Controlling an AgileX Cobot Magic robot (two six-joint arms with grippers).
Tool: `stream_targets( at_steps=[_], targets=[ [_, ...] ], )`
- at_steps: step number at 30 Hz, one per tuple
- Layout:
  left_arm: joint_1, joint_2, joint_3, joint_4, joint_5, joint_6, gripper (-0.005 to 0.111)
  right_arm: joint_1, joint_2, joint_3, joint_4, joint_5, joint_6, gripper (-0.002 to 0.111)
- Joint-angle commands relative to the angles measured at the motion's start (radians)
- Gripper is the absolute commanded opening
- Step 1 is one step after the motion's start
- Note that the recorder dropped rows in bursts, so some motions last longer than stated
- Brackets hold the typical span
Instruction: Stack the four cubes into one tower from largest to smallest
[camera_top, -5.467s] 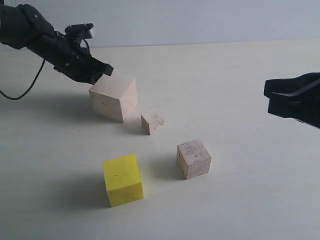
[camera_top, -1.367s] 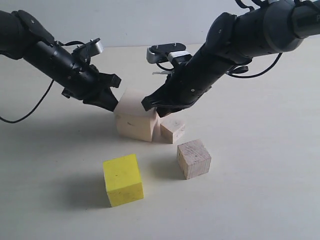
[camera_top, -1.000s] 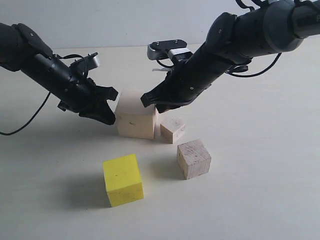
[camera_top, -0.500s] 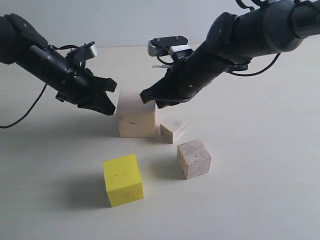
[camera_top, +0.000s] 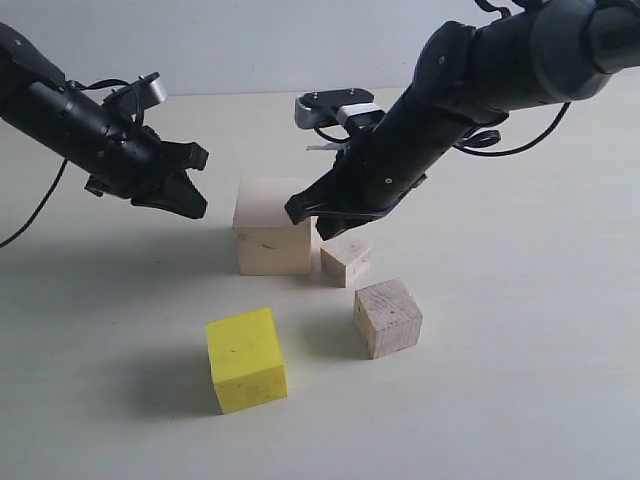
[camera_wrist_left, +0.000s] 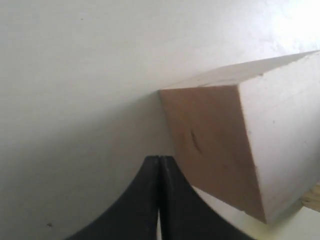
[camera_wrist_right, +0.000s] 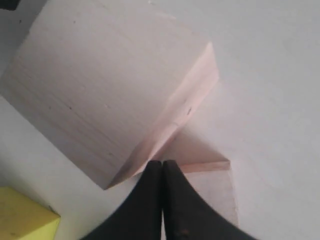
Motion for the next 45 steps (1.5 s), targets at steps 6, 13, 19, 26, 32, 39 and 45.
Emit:
stream_targets(
  at_steps=[6, 13, 19, 26, 32, 39, 45],
  targets=[
    [0.022, -0.032, 0.012, 0.013, 0.003, -0.005, 0.000, -0.001, -0.010, 0.003, -0.036, 0.056, 0.004, 0.000],
    [0.042, -0.040, 0.012, 0.022, 0.006, -0.005, 0.000, -0.001, 0.019, 0.005, -0.063, 0.118, 0.018, 0.000],
    [0.047, -0.040, 0.012, 0.022, 0.005, -0.005, 0.000, -0.001, 0.045, 0.005, -0.061, 0.114, 0.021, 0.000],
    [0.047, -0.040, 0.012, 0.025, 0.007, -0.003, 0.000, -0.001, 0.065, 0.005, -0.138, 0.068, 0.096, 0.000],
    [0.047, -0.040, 0.012, 0.029, 0.012, -0.003, 0.000, -0.026, 0.065, 0.005, -0.342, 0.001, 0.279, 0.000],
    [0.047, -0.040, 0.012, 0.029, 0.012, -0.001, 0.000, -0.090, 0.055, 0.003, -0.223, 0.046, 0.224, 0.000],
    [0.047, -0.040, 0.012, 0.029, 0.004, -0.001, 0.000, -0.090, 0.014, 0.003, -0.051, 0.200, 0.064, 0.000]
  ],
)
